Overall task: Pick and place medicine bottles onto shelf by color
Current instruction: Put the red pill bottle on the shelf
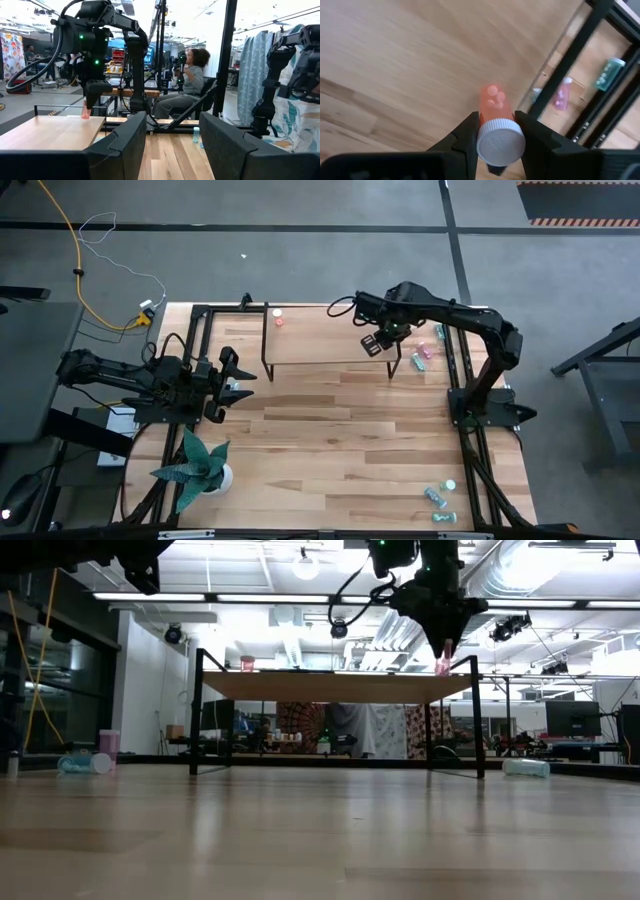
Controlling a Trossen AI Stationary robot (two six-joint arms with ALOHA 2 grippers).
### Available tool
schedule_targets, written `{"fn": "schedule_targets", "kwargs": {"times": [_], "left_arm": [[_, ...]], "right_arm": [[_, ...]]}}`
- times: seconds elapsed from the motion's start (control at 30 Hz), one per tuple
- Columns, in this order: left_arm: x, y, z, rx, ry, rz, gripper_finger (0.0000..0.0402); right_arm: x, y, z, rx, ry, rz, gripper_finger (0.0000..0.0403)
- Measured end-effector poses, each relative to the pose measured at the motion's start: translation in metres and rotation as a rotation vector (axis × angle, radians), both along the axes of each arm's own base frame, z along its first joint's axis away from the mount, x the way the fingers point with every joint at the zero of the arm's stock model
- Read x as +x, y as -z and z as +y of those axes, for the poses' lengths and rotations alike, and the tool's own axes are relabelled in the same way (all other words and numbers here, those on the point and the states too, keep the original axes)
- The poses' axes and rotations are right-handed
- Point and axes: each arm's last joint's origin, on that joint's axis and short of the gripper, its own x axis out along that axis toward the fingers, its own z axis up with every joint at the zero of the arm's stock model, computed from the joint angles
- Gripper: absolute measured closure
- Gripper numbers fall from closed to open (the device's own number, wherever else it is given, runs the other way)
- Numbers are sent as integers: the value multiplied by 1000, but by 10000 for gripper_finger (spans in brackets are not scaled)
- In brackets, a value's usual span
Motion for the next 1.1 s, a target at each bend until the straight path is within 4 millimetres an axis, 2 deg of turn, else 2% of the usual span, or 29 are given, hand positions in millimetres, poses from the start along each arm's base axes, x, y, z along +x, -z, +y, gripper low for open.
{"fn": "schedule_targets", "kwargs": {"times": [0.27, 0.67, 0.9, 1.1], "left_arm": [[0, 0, 0, -1, 0, 0, 229], [0, 0, 0, -3, 0, 2, 229], [0, 1, 0, -2, 0, 12, 229], [0, 2, 0, -24, 4, 22, 229]], "right_arm": [[6, 0, -2, -12, -8, -63, 304], [0, 0, -15, 28, 73, -82, 304], [4, -1, -17, 29, -5, -130, 304], [5, -1, -18, 26, -6, -136, 304]]}}
